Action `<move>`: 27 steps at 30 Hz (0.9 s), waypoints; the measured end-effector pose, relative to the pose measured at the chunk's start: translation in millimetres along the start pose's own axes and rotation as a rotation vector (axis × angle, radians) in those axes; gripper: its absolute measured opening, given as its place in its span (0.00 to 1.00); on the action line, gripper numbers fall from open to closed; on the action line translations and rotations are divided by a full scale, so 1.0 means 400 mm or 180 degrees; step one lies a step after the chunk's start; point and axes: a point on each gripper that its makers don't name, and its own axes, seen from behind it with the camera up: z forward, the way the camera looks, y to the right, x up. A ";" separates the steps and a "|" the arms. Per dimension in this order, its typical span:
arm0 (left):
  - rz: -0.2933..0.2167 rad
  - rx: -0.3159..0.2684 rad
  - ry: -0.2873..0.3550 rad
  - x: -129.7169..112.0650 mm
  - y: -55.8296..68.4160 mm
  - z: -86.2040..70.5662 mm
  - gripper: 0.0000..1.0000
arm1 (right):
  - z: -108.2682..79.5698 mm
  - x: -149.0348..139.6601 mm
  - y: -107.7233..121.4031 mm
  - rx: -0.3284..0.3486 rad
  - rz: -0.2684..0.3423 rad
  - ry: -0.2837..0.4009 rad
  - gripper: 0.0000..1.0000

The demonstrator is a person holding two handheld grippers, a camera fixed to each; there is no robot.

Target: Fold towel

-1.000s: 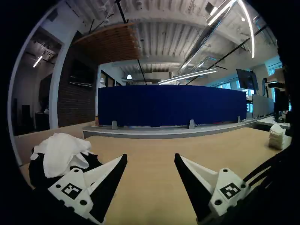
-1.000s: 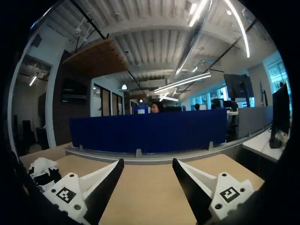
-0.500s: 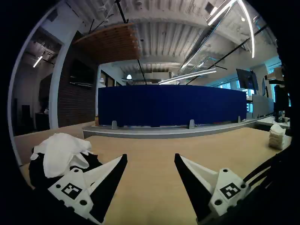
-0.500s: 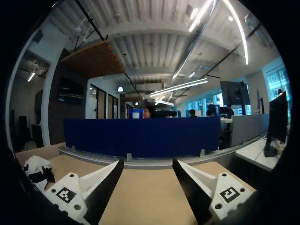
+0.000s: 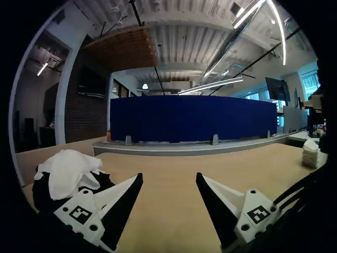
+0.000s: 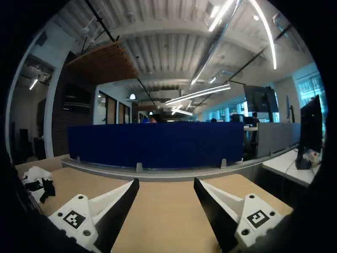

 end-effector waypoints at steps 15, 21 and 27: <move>0.0001 0.0000 0.0000 0.000 0.000 0.001 0.94 | -0.020 -0.236 0.072 -0.0069 0.0130 -0.0043 1.00; 0.0001 0.0000 0.0000 -0.001 -0.001 0.000 0.94 | -0.016 -0.278 0.096 -0.0069 0.0184 -0.0059 1.00; 0.0002 0.0000 0.0000 -0.002 -0.001 0.000 0.94 | -0.008 -0.306 0.103 -0.0076 0.0196 -0.0084 1.00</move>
